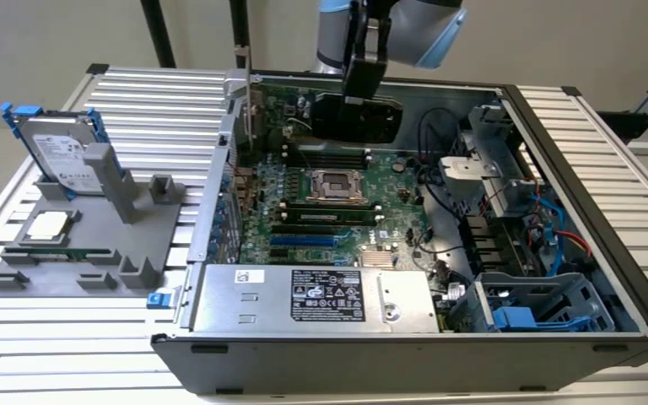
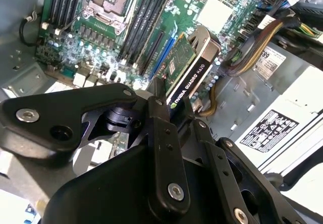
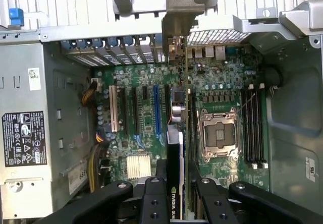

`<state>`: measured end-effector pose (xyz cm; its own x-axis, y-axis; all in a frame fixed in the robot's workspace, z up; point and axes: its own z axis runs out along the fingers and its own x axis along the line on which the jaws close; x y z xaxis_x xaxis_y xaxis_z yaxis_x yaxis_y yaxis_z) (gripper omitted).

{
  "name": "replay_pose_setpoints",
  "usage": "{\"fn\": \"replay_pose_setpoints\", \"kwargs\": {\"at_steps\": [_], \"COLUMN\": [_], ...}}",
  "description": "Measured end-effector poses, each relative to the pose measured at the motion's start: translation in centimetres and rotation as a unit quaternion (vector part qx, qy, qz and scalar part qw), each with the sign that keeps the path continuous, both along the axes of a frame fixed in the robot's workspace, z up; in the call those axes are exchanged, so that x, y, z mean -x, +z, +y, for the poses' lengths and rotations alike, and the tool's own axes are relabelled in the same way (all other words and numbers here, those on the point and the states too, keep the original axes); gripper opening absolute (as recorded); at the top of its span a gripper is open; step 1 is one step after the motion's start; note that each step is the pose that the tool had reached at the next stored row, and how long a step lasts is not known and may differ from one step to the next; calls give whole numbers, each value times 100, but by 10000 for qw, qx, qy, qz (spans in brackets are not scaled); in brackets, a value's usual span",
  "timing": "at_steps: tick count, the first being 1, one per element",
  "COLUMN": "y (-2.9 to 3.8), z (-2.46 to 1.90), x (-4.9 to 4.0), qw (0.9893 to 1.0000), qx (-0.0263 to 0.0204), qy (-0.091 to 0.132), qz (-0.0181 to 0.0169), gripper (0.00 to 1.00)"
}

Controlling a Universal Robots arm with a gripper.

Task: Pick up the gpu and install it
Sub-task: 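Insert the gpu into the slot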

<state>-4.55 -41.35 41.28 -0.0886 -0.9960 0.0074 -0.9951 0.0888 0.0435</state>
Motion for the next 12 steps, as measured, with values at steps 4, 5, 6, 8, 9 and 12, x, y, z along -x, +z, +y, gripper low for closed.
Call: {"fn": "replay_pose_setpoints", "kwargs": {"at_steps": [4, 5, 6, 8, 9, 12], "y": [-2, -8, -20, -44, -56, -91], "z": [1, 1, 1, 1, 1, 1], "x": [-1, -1, -1, -1, -1, -2], "qw": [10000, 10000, 10000, 10000, 10000, 10000], "qx": [0, -1, 0, -1, -1, -9], "qy": [1, 1, 1, 2, 1, 1], "qz": [0, 0, 0, 0, 0, 0], "gripper": [0, 0, 0, 0, 0, 0]}}
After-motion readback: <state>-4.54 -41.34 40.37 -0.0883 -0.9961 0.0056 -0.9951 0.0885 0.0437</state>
